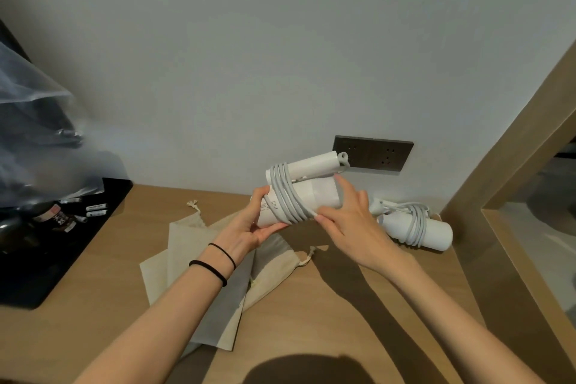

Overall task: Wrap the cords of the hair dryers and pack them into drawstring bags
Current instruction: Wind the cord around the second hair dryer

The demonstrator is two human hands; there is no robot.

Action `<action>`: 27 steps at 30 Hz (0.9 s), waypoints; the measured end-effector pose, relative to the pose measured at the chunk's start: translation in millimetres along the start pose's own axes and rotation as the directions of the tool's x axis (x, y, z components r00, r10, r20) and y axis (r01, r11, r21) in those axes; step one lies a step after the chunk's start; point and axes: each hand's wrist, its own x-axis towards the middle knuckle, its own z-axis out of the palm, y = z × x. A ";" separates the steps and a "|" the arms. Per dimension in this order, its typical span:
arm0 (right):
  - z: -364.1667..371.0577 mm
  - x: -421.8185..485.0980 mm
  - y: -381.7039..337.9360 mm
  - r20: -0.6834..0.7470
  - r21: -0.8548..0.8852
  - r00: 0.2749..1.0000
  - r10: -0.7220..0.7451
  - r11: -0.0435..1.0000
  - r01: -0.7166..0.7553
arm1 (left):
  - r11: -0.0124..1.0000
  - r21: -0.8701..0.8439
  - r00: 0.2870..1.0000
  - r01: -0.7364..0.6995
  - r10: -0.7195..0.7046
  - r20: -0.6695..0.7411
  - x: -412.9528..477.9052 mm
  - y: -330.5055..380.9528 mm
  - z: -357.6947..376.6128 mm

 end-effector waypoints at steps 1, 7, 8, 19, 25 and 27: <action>4.8 0.2 3.3 0.101 0.131 0.994 0.037 0.990 -0.050 | 1.000 -0.013 1.000 0.019 -0.019 -0.004 2.8 -3.0 -4.8; 46.1 -5.4 8.6 0.224 0.416 0.974 -0.021 0.906 -0.076 | 0.992 0.028 0.993 0.120 -0.119 -0.009 20.7 -26.6 -26.6; 52.6 -6.6 8.7 0.240 0.431 0.971 -0.010 0.897 -0.098 | 0.990 0.041 0.991 0.133 -0.132 -0.022 23.7 -30.4 -30.0; 104.8 -8.0 31.3 0.441 0.472 0.890 0.113 0.815 -0.337 | 0.954 0.268 0.988 0.133 -0.107 -0.109 69.4 -71.7 -72.0; 104.6 -0.6 40.7 0.462 0.480 0.876 0.140 0.791 -0.380 | 0.680 0.732 0.983 0.030 0.113 -0.145 69.0 -74.3 -75.0; 103.6 1.4 41.7 0.468 0.478 0.872 0.143 0.789 -0.385 | 0.582 0.813 0.981 0.027 0.141 -0.134 68.9 -71.9 -77.5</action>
